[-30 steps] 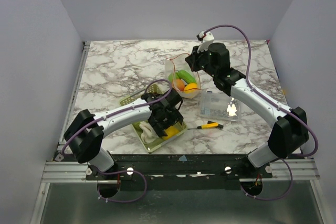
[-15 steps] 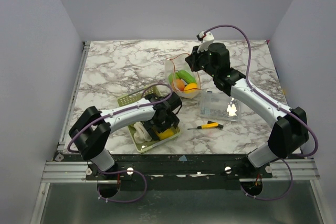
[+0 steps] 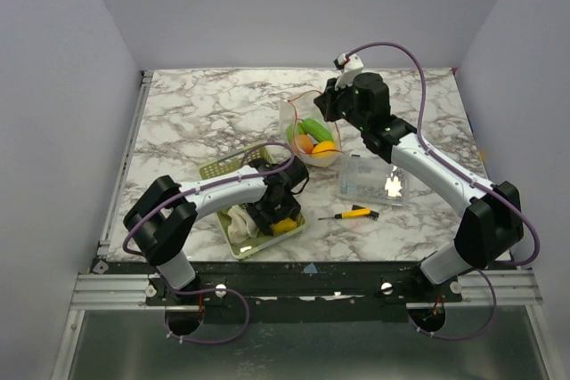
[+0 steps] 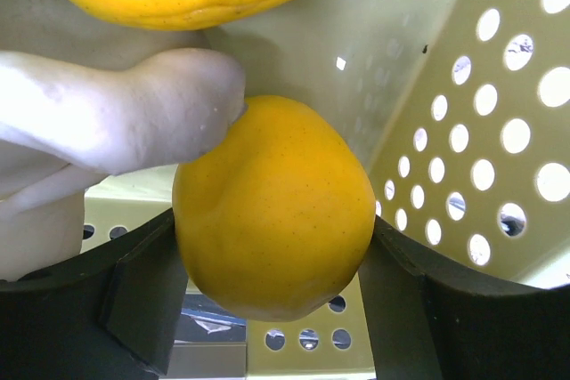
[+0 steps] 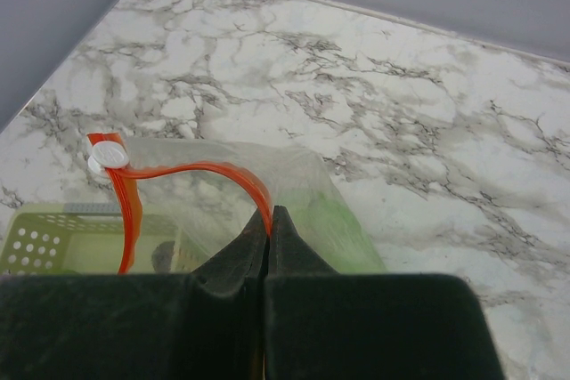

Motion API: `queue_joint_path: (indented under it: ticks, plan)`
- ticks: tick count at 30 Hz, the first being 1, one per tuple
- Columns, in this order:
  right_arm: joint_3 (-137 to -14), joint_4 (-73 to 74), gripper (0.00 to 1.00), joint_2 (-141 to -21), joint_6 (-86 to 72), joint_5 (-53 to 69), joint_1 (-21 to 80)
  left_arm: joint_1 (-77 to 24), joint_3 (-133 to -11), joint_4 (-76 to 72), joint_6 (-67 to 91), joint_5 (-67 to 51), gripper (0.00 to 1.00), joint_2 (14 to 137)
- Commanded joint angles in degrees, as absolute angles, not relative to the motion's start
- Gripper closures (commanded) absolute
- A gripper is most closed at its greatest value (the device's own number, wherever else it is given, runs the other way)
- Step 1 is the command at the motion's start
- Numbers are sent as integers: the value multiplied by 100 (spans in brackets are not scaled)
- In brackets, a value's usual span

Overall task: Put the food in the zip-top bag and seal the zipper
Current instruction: Pick up the fake fruit from the bin, then place the fake fruit in the zipper food storage bag.

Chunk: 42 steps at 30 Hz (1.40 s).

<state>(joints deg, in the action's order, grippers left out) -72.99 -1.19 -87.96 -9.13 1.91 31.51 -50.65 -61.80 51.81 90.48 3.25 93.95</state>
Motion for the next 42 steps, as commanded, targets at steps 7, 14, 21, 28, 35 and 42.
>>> queue_joint_path:
  ticks: [7, 14, 21, 28, 35, 42]
  plan:
    - [-7418, -227, 100, -8874, -973, 325, 3132, -5221, -6484, 5380, 8645, 1066, 75, 8592]
    - [-7845, 178, 99, -8865, -916, 198, 3133, -5240, -6420, 5023, 8175, 1443, 81, 7898]
    - [-7827, 275, 99, -9035, -1044, 238, 3137, -5238, -5829, 3940, 7472, 1461, 82, 7070]
    - [-8180, 578, 99, -9067, -1164, 312, 3132, -5170, -4888, 1276, 5464, 651, 83, 5816]
    - [-8110, 457, 99, -9035, -1289, 383, 3137, -5021, -5213, 448, 4052, 315, 84, 5335]
    - [-8243, 546, 99, -9000, -1415, 487, 3133, -4297, -6720, 1380, 2693, -256, 94, 6245]
